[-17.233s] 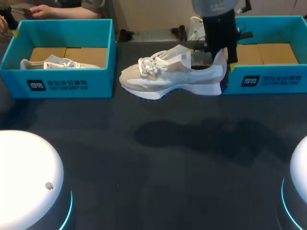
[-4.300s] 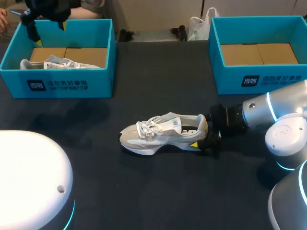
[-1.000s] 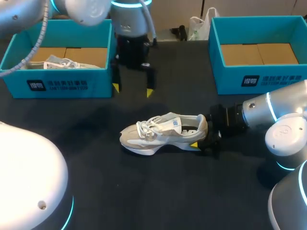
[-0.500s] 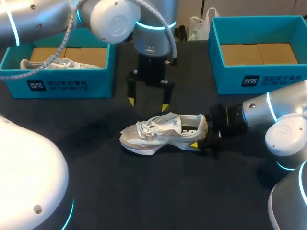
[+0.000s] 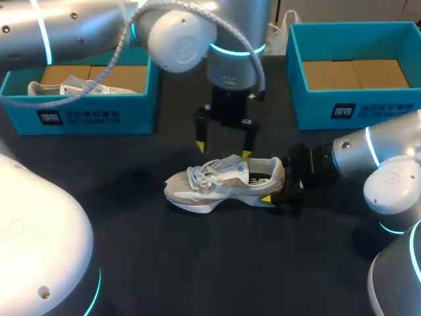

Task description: Take the shoe out of the shoebox, open the shoe tongue, remove and reinsert the insole, then place the shoe into the shoebox

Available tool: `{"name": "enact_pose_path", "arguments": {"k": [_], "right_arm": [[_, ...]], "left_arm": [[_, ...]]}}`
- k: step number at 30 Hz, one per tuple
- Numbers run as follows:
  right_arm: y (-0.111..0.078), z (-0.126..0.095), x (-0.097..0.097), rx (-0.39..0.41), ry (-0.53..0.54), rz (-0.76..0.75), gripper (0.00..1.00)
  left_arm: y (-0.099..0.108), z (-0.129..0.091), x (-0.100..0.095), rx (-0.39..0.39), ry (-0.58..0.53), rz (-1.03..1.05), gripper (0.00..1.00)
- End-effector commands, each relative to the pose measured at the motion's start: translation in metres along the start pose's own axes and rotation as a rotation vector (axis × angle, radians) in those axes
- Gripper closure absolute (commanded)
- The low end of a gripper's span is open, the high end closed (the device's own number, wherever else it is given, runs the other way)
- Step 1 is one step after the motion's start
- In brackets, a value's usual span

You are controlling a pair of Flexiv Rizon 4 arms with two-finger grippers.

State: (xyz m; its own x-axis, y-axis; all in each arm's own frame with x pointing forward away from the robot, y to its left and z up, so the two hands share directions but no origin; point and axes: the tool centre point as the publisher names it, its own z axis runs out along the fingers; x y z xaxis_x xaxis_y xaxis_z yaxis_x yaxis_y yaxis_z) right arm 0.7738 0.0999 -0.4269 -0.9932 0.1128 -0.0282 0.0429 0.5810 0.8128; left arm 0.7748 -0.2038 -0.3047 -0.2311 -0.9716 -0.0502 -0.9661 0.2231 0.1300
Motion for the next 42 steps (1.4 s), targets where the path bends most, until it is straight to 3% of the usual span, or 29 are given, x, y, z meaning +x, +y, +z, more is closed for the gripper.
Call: {"name": "enact_pose_path", "arguments": {"k": [1, 12, 29, 42], "right_arm": [[-0.002, 0.004, 0.0, 0.005, 0.0, 0.0, 1.0], [-0.002, 0.004, 0.0, 0.005, 0.0, 0.0, 1.0], [-0.002, 0.004, 0.0, 0.005, 0.0, 0.0, 1.0], [-0.002, 0.004, 0.0, 0.005, 0.0, 0.0, 1.0]], "left_arm": [[-0.004, 0.003, 0.013, 0.005, -0.023, -0.002, 0.0], [-0.006, 0.02, 0.03, 0.027, -0.044, -0.028, 0.0], [0.0, 0.055, 0.04, 0.072, -0.084, -0.057, 0.0], [0.002, 0.06, 0.024, 0.114, -0.174, -0.097, 0.0]]}}
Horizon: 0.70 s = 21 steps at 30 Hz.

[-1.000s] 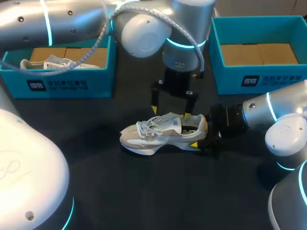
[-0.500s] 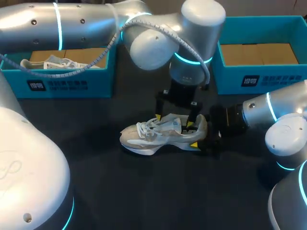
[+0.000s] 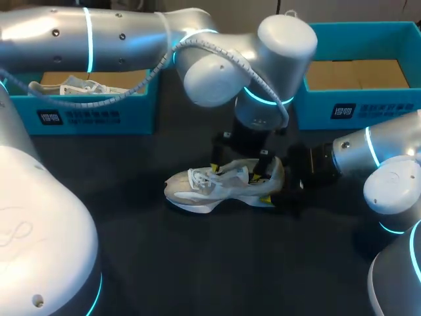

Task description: Take the shoe out of the shoebox, open the shoe tongue, remove and reinsert the insole, then place the shoe into the shoebox

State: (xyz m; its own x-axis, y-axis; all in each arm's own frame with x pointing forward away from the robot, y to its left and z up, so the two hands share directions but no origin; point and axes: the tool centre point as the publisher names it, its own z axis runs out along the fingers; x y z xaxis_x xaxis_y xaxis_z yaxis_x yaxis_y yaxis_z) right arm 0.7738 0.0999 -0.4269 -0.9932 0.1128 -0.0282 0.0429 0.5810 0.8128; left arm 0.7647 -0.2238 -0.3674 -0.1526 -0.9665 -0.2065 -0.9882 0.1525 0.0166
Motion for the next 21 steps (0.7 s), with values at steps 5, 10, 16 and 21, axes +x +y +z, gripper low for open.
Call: {"name": "enact_pose_path", "arguments": {"k": [5, 10, 16, 21], "right_arm": [[-0.002, 0.004, 0.0, 0.005, 0.0, 0.0, 1.0], [-0.002, 0.004, 0.0, 0.005, 0.0, 0.0, 1.0], [-0.002, 0.004, 0.0, 0.005, 0.0, 0.0, 1.0], [-0.002, 0.004, 0.0, 0.005, 0.0, 0.0, 1.0]], "left_arm": [[0.007, -0.001, -0.011, 0.03, -0.088, -0.029, 0.0], [0.011, -0.002, -0.025, 0.023, -0.131, -0.057, 0.0], [0.012, -0.003, -0.037, 0.022, -0.154, -0.079, 0.0], [0.012, -0.011, -0.047, -0.009, -0.14, -0.086, 0.2]]}}
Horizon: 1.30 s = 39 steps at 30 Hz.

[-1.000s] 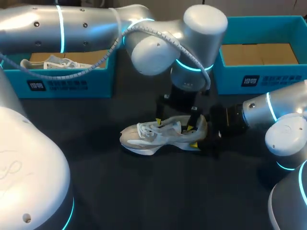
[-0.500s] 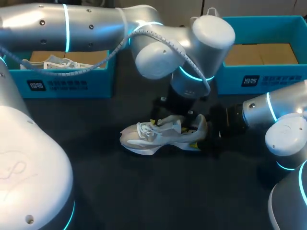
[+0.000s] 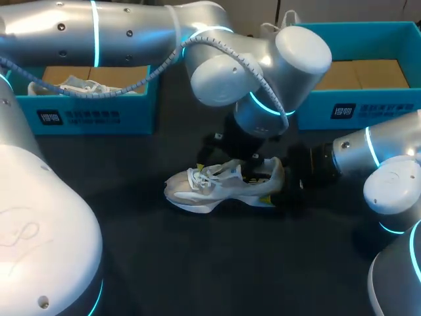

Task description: Take the shoe out of the shoebox, open the shoe tongue, remove and reinsert the insole, then place the shoe into the shoebox

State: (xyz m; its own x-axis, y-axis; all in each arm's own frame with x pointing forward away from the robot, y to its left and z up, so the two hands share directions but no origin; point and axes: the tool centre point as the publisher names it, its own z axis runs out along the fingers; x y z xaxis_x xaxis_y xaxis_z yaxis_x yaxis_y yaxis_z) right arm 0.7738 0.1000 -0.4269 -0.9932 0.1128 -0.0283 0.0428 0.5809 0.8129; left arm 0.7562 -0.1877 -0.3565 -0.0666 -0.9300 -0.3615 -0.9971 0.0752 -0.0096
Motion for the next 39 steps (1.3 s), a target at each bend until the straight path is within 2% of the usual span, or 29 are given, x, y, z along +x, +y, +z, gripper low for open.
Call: {"name": "enact_pose_path", "arguments": {"k": [1, 2, 4, 5, 6, 16, 26, 31, 39], "right_arm": [[-0.002, 0.004, 0.0, 0.005, 0.0, 0.0, 1.0], [-0.002, 0.004, 0.0, 0.005, 0.0, 0.0, 1.0], [-0.002, 0.004, 0.0, 0.005, 0.0, 0.0, 1.0], [-0.002, 0.004, 0.0, 0.005, 0.0, 0.0, 1.0], [-0.002, 0.004, 0.0, 0.005, 0.0, 0.0, 1.0], [-0.002, 0.004, 0.0, 0.005, 0.0, 0.0, 1.0], [-0.002, 0.004, 0.0, 0.005, 0.0, 0.0, 1.0], [-0.002, 0.004, 0.0, 0.005, 0.0, 0.0, 1.0], [-0.002, 0.004, 0.0, 0.005, 0.0, 0.0, 1.0]], "left_arm": [[-0.003, -0.007, -0.013, -0.032, 0.03, -0.002, 0.48], [-0.003, -0.008, -0.015, -0.039, 0.034, -0.001, 0.58], [-0.002, -0.01, -0.017, -0.061, 0.048, 0.001, 0.85], [-0.002, -0.011, -0.018, -0.064, 0.05, 0.002, 0.96], [-0.001, -0.012, -0.019, -0.064, 0.053, 0.003, 1.0], [0.01, -0.03, -0.032, -0.118, 0.12, 0.045, 1.0], [0.019, -0.038, -0.05, -0.118, 0.161, 0.04, 1.0], [0.024, -0.032, -0.065, -0.117, 0.171, 0.013, 1.0], [0.028, -0.012, -0.079, -0.134, 0.17, -0.035, 1.0]]}}
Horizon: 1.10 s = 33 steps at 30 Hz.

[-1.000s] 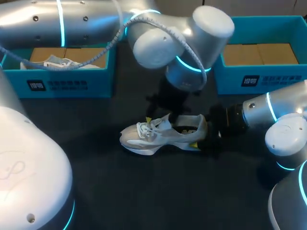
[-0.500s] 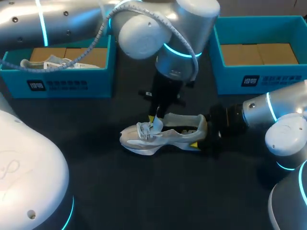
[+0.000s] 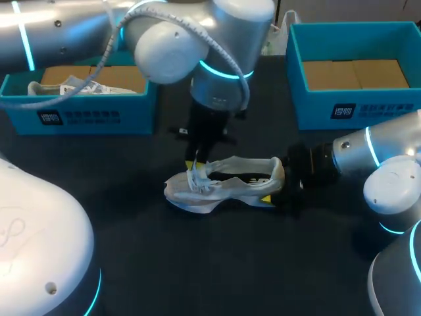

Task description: Take the shoe out of the shoebox, open the shoe tongue, remove and reinsert the insole, then place the shoe into the shoebox

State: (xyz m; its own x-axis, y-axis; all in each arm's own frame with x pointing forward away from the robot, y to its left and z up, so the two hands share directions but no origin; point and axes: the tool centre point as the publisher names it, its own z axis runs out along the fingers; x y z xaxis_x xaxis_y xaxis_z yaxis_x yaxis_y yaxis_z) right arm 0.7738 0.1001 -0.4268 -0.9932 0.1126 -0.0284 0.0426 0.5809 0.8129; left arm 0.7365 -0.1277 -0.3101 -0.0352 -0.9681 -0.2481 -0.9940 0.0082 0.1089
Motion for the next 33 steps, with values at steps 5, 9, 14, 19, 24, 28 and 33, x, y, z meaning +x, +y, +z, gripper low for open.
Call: {"name": "enact_pose_path", "arguments": {"k": [5, 9, 14, 19, 24, 28, 33], "right_arm": [[-0.002, 0.004, 0.0, 0.005, 0.0, 0.0, 1.0], [-0.002, 0.004, 0.0, 0.005, 0.0, 0.0, 1.0], [-0.002, 0.004, 0.0, 0.005, 0.0, 0.0, 1.0], [-0.002, 0.004, 0.0, 0.005, 0.0, 0.0, 1.0], [-0.002, 0.004, 0.0, 0.005, 0.0, 0.0, 1.0], [-0.002, 0.004, 0.0, 0.005, 0.0, 0.0, 1.0], [-0.002, 0.004, 0.0, 0.005, 0.0, 0.0, 1.0]], "left_arm": [[0.003, 0.028, -0.015, 0.037, 0.051, -0.036, 1.0], [0.006, 0.04, -0.02, 0.025, 0.051, -0.045, 1.0], [0.006, 0.052, -0.024, 0.024, 0.054, -0.082, 0.99], [0.005, 0.061, -0.029, 0.022, 0.048, -0.1, 0.69], [0.006, 0.067, -0.036, 0.019, 0.041, -0.112, 0.6], [0.004, 0.07, -0.045, 0.012, 0.038, -0.13, 0.59], [0.003, 0.066, -0.051, 0.003, 0.043, -0.143, 0.56]]}}
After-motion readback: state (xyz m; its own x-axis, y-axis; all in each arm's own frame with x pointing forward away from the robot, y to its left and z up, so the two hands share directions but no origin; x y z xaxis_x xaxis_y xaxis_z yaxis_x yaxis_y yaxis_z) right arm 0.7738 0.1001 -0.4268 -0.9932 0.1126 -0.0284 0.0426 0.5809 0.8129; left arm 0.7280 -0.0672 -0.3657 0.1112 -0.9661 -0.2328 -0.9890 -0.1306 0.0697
